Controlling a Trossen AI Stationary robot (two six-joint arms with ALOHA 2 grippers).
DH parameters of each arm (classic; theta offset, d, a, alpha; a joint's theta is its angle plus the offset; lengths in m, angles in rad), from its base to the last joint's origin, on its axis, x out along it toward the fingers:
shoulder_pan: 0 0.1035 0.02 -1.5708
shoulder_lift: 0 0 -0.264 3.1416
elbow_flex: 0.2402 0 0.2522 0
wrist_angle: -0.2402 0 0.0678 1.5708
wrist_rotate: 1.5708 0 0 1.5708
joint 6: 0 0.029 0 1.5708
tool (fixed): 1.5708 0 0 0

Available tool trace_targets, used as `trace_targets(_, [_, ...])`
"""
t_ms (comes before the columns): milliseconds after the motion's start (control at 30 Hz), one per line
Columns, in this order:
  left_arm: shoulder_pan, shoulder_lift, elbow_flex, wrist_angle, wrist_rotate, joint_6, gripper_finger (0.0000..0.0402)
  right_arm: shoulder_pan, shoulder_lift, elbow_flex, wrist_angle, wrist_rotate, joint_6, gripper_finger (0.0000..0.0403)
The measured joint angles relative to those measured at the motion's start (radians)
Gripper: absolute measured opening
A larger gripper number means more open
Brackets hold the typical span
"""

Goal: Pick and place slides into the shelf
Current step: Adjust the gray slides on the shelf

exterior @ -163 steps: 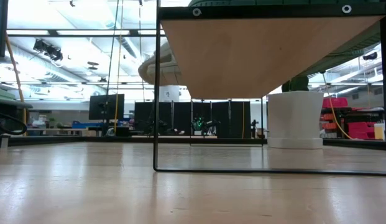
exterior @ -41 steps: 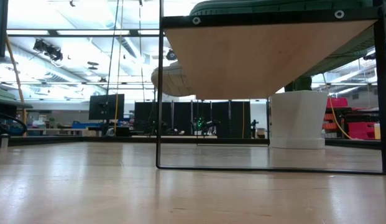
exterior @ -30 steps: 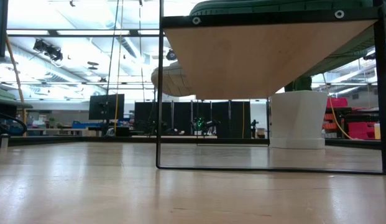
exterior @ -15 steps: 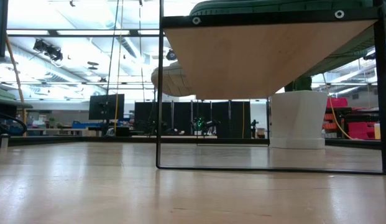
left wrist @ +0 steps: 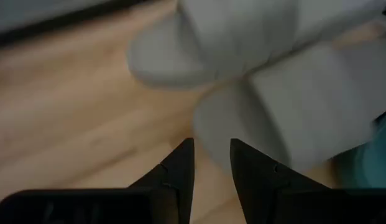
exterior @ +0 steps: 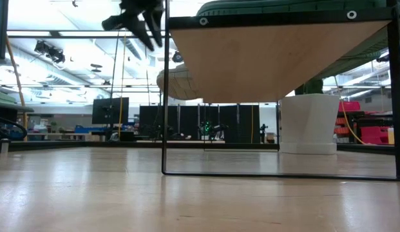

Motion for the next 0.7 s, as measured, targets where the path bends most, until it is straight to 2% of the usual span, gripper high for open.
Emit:
trace_targets(200, [-0.048,-0.028,-0.067,0.07,0.02,-0.069,0.0107,-0.007,0.0,0.0,-0.093,0.026,0.163,0.0148])
trace_targets(433, [-0.086,-0.212,-0.154,0.271,-0.054,-0.048,0.0107,-0.007,-0.006,0.0,-0.139,0.045,0.204,0.0141])
trace_targets(600, [-0.092,-0.384,-0.348,0.374,-0.059,-0.179,0.0107,-0.005,-0.043,0.0,-0.144,0.048,0.228,0.0139])
trace_targets(700, [-0.105,-0.493,-0.518,0.566,-0.057,-0.288,0.0107,0.004,-0.078,0.0,-0.146,0.052,0.264,0.0139])
